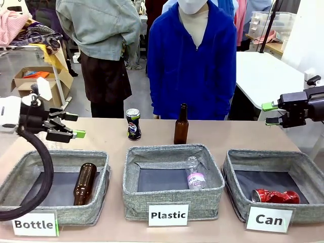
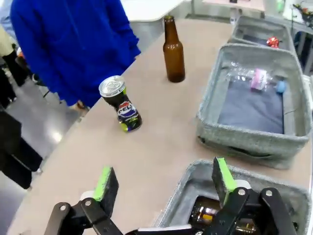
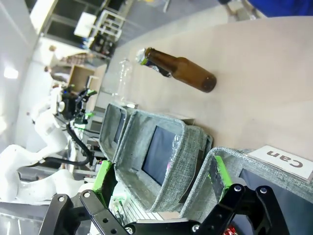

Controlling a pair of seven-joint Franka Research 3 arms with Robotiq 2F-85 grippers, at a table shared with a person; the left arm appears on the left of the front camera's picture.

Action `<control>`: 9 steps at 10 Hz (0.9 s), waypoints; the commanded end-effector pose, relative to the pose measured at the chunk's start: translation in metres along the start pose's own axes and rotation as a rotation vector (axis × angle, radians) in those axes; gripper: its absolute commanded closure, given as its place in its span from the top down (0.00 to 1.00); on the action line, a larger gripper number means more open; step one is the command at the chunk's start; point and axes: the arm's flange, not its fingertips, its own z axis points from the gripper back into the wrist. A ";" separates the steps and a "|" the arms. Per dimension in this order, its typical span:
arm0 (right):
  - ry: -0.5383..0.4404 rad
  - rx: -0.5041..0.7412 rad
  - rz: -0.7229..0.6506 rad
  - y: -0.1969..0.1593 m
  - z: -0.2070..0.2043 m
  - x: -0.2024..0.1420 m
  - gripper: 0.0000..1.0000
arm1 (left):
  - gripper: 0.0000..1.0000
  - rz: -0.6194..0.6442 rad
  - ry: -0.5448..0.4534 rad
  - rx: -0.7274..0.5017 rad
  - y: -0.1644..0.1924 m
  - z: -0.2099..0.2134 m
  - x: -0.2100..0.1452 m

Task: Sort the can waste into the basket.
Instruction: Pick up the can waste from the table and place it in the right Fabric basket.

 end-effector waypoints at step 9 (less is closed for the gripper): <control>-0.003 0.008 0.022 0.001 0.002 0.000 1.00 | 1.00 -0.097 0.042 -0.167 0.092 -0.072 0.041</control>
